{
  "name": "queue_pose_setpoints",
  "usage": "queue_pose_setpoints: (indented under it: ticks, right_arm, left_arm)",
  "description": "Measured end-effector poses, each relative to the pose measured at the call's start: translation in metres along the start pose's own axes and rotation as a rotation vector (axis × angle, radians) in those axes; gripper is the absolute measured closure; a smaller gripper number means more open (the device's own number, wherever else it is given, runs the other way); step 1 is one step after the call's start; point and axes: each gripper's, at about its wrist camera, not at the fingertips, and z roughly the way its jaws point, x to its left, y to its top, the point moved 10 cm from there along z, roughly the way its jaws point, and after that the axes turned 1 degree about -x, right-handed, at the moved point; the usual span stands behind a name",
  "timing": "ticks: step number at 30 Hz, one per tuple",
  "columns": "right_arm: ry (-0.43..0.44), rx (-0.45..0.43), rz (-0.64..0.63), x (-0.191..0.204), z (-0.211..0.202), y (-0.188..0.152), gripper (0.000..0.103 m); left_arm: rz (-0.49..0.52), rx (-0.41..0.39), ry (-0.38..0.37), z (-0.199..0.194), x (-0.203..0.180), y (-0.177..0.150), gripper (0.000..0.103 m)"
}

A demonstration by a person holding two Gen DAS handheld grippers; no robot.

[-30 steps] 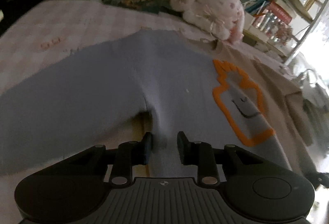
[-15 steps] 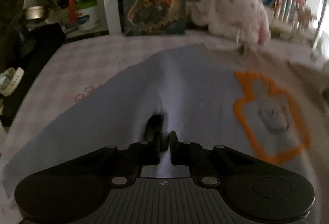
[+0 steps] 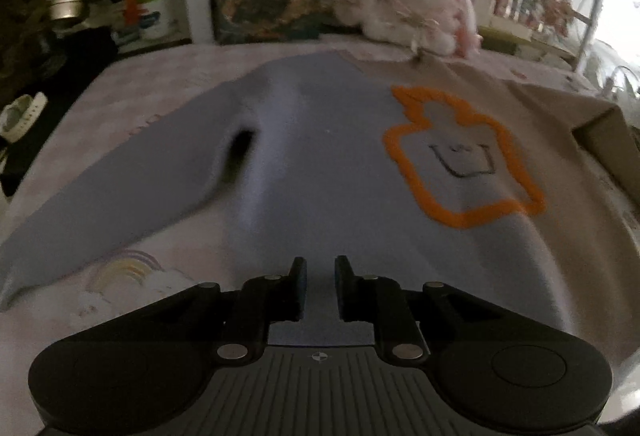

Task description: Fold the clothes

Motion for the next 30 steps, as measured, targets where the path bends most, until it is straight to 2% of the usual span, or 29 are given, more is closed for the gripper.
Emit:
queue_pose_setpoints:
  ticks: [3, 8, 9, 10, 11, 12, 13, 16, 17, 19, 20, 21, 22, 24, 25, 27, 30]
  right_arm:
    - [-0.039, -0.054, 0.145, -0.017, 0.005, 0.012, 0.04]
    - [-0.068, -0.157, 0.226, -0.03, 0.008, 0.029, 0.044]
    - [-0.063, -0.177, 0.237, -0.03, 0.007, 0.033, 0.049]
    - [-0.058, -0.196, 0.247, -0.031, 0.007, 0.037, 0.063]
    - [-0.066, -0.207, 0.232, -0.03, 0.009, 0.045, 0.072]
    - [-0.062, -0.199, 0.188, -0.024, 0.014, 0.053, 0.09]
    - [-0.056, -0.19, 0.141, -0.018, 0.019, 0.061, 0.097]
    - [-0.02, -0.226, -0.192, 0.033, 0.021, 0.084, 0.097]
    - [-0.013, -0.254, -0.35, 0.056, 0.02, 0.089, 0.097]
    - [-0.12, -0.265, -0.566, 0.071, 0.03, 0.097, 0.096]
    - [-0.176, -0.269, -0.672, 0.079, 0.035, 0.102, 0.089]
    - [-0.202, -0.26, -0.682, 0.076, 0.037, 0.105, 0.069]
    - [-0.225, -0.25, -0.682, 0.072, 0.038, 0.108, 0.062]
    - [-0.27, -0.23, -0.684, 0.064, 0.041, 0.114, 0.061]
    - [-0.243, -0.209, -0.683, 0.062, 0.038, 0.109, 0.058]
    - [-0.22, -0.142, -0.725, 0.057, 0.035, 0.086, 0.057]
    - [-0.225, 0.042, -0.866, 0.041, 0.034, 0.031, 0.057]
  left_arm:
    - [-0.019, 0.0, -0.014, -0.002, -0.009, 0.001, 0.086]
    - [-0.024, 0.006, 0.007, -0.002, -0.014, 0.003, 0.087]
    - [-0.024, 0.008, 0.012, -0.002, -0.014, 0.003, 0.087]
    - [-0.027, 0.011, 0.015, -0.001, -0.015, 0.003, 0.087]
    - [-0.03, 0.015, 0.018, -0.001, -0.015, 0.003, 0.086]
    - [-0.034, 0.019, 0.022, 0.0, -0.015, 0.002, 0.087]
    - [-0.037, 0.024, 0.025, 0.001, -0.016, 0.002, 0.087]
    - [-0.036, 0.036, 0.032, 0.003, -0.02, 0.002, 0.087]
    - [-0.033, 0.038, 0.034, 0.004, -0.021, 0.002, 0.087]
    - [-0.027, 0.042, 0.032, 0.005, -0.025, 0.002, 0.087]
    - [-0.024, 0.043, 0.03, 0.005, -0.026, 0.002, 0.087]
    - [-0.014, 0.044, 0.033, 0.005, -0.028, 0.002, 0.087]
    - [-0.002, 0.046, 0.038, 0.005, -0.029, 0.002, 0.086]
    - [0.007, 0.041, 0.048, 0.004, -0.027, 0.001, 0.086]
    - [0.011, 0.038, 0.054, 0.003, -0.026, 0.001, 0.086]
    - [0.003, 0.034, 0.067, 0.001, -0.02, 0.001, 0.086]
    - [-0.048, 0.031, 0.083, -0.001, -0.003, 0.0, 0.086]
